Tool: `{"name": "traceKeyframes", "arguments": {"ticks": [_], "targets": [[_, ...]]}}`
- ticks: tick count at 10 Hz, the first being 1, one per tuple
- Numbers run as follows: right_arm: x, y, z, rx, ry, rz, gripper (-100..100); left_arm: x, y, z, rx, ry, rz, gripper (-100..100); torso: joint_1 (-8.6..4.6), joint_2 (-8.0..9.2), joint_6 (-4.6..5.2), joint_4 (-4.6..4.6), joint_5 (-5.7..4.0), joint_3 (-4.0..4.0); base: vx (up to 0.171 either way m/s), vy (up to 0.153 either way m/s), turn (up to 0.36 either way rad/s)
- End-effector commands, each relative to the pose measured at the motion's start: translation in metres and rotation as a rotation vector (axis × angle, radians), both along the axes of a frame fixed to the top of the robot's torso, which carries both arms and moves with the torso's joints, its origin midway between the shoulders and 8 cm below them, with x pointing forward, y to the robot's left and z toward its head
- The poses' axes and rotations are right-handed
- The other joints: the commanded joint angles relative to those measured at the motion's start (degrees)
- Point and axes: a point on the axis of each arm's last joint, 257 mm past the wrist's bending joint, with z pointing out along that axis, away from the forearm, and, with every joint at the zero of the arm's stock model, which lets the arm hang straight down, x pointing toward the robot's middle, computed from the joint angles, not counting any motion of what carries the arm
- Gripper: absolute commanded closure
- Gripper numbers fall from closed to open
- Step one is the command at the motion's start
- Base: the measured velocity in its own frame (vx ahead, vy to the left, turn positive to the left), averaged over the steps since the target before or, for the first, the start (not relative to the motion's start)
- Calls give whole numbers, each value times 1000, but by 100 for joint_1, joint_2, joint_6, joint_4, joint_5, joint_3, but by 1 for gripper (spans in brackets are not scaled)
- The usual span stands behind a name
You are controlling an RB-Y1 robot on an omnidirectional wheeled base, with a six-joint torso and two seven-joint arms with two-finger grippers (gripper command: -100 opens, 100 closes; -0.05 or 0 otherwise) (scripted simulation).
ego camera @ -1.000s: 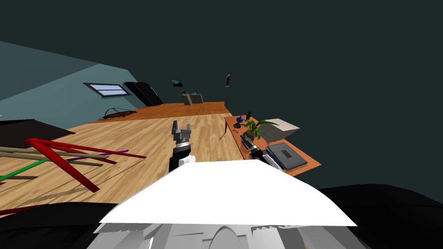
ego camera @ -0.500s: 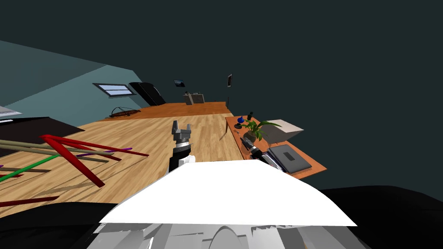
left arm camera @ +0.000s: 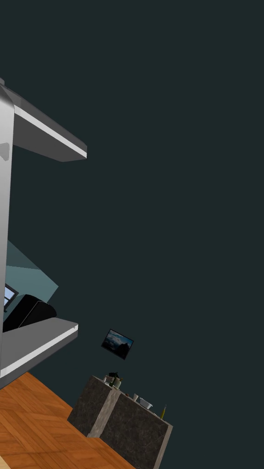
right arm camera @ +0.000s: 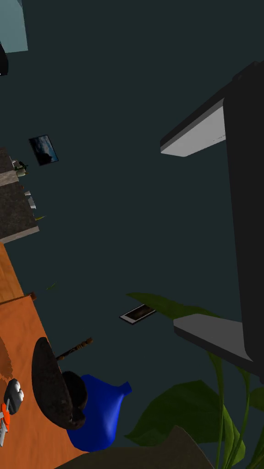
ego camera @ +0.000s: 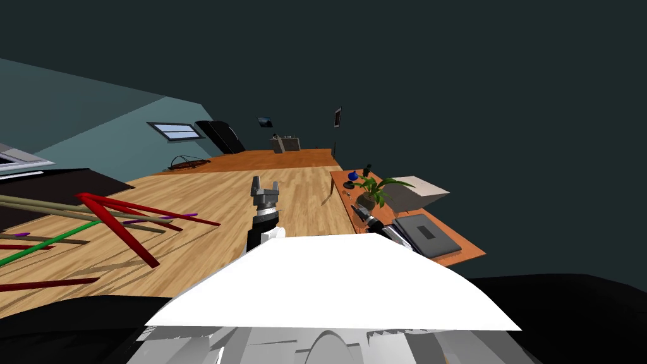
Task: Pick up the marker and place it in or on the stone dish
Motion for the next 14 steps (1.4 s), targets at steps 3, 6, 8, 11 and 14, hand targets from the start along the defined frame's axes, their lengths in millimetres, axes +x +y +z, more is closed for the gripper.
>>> {"name": "traceKeyframes", "arguments": {"ticks": [3,6,8,11,14], "targets": [[-9,-18,-40,-113,85,-6,-100,0,0,0,0,0,0,0,-1,1,2,0,0,0,14,-15,42],[-18,-32,-70,-197,155,-11,-100,0,0,0,0,0,0,0,2,2,0,0,0,1,10,-11,37],[-27,-43,-89,-239,203,-18,-100,0,0,0,0,0,0,0,1,2,1,1,0,1,8,-13,27],[-37,-57,-114,-313,265,-18,-100,0,0,0,0,0,0,0,2,2,2,0,0,1,11,-12,32],[-53,-76,-141,-407,343,-14,-100,0,0,0,0,0,0,0,1,1,1,0,0,0,13,-14,45]]}}
